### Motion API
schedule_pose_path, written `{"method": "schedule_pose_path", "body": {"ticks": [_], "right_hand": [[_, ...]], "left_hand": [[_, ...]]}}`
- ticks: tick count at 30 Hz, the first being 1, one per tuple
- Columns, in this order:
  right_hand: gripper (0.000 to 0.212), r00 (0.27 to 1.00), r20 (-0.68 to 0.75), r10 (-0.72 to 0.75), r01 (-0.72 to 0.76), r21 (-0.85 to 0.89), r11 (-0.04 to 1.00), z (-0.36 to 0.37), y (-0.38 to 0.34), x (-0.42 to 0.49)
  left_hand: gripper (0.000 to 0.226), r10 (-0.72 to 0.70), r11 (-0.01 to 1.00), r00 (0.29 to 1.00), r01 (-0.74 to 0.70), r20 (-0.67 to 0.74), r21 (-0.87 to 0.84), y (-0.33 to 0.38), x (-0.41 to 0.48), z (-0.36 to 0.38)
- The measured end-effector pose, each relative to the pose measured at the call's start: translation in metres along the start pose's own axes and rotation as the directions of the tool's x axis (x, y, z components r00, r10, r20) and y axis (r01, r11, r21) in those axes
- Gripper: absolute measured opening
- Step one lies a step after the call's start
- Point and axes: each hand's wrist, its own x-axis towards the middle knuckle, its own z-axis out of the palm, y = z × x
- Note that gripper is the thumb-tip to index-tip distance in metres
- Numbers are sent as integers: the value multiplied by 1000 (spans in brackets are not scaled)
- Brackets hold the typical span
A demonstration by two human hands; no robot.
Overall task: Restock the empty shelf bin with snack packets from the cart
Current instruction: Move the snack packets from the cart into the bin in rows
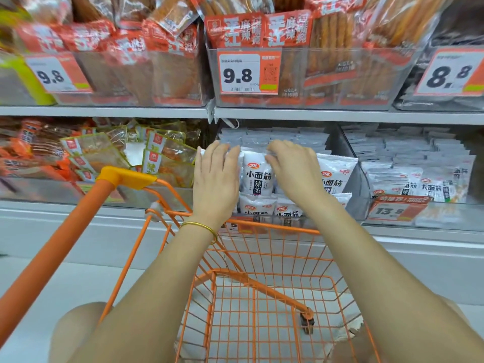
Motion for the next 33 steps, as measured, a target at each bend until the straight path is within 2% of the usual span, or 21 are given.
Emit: {"method": "schedule_pose_path", "body": {"ticks": [5, 10, 12, 13, 15, 17, 18, 20, 22, 23, 26, 30, 33], "right_hand": [[22, 999, 29, -44, 44, 34, 998, 0, -5, 0], [26, 998, 42, -45, 43, 58, 997, -1, -3, 1], [29, 998, -26, -50, 53, 158, 986, -6, 4, -1], [28, 993, -106, -49, 70, 209, 975, -9, 8, -4], [20, 961, -274, -16, 84, 238, 968, -18, 18, -15], [15, 943, -331, -6, 69, 179, 981, -22, 28, -31], [15, 957, -290, -23, 61, 123, 991, -21, 32, -38], [18, 997, -72, -32, 31, -18, 999, -14, 37, -52], [24, 991, 132, 5, 15, -150, 989, -6, 40, -60], [27, 984, 176, 16, 17, -181, 983, -2, 42, -63], [23, 985, 169, 26, 7, -189, 982, 4, 44, -65], [23, 987, 147, 62, -41, -141, 989, 3, 47, -63], [23, 985, 152, 81, -61, -126, 990, 5, 48, -62]], "left_hand": [[34, -20, 1000, 999, 20, 28, -7, -9, -4, -1], [44, -1, 1000, 998, 2, 62, -11, -8, -2, -7], [45, -11, 1000, 1000, 11, -6, 14, -1, 0, -10], [43, -1, 1000, 998, 2, -63, 16, 3, 0, -12], [34, 85, 996, 975, -84, -204, 14, 15, -3, -13], [23, 212, 977, 938, -208, -273, 46, 26, -9, -11], [19, 272, 962, 927, -265, -256, 62, 30, -13, -9], [17, 355, 935, 921, -348, -161, 70, 37, -21, -1], [23, 381, 924, 922, -379, -66, 49, 42, -28, 7], [24, 375, 927, 926, -374, -38, 33, 43, -30, 10], [20, 322, 947, 947, -322, -6, 4, 47, -30, 15], [35, 271, 962, 960, -268, 65, -40, 52, -28, 13], [37, 264, 964, 961, -260, 84, -58, 54, -26, 13]]}}
